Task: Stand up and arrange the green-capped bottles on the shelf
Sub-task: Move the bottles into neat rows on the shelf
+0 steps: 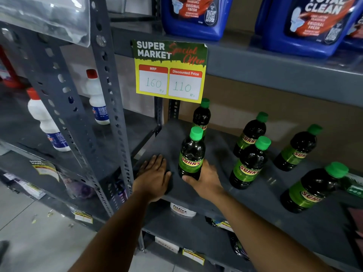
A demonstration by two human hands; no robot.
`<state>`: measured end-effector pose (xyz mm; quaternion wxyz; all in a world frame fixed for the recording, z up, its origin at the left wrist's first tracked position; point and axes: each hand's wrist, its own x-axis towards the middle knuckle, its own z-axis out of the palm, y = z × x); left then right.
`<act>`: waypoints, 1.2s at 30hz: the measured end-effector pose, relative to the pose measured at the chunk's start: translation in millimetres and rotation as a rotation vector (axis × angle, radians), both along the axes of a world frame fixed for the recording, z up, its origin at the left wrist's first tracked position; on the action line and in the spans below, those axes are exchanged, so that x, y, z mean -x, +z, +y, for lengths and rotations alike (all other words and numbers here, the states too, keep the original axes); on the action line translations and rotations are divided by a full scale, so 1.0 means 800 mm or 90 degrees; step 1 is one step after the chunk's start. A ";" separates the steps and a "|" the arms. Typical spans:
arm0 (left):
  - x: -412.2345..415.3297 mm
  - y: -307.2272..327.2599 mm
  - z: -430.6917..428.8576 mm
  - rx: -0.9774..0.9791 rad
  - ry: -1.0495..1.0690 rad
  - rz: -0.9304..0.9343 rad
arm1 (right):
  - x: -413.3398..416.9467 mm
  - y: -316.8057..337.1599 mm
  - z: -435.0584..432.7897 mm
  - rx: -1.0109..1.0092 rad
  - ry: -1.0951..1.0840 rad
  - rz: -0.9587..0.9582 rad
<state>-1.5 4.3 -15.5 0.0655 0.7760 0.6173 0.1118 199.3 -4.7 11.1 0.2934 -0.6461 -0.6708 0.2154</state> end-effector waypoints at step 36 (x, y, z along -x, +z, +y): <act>-0.002 0.004 -0.002 0.027 0.010 0.036 | -0.134 -0.010 -0.063 -0.069 -0.255 0.217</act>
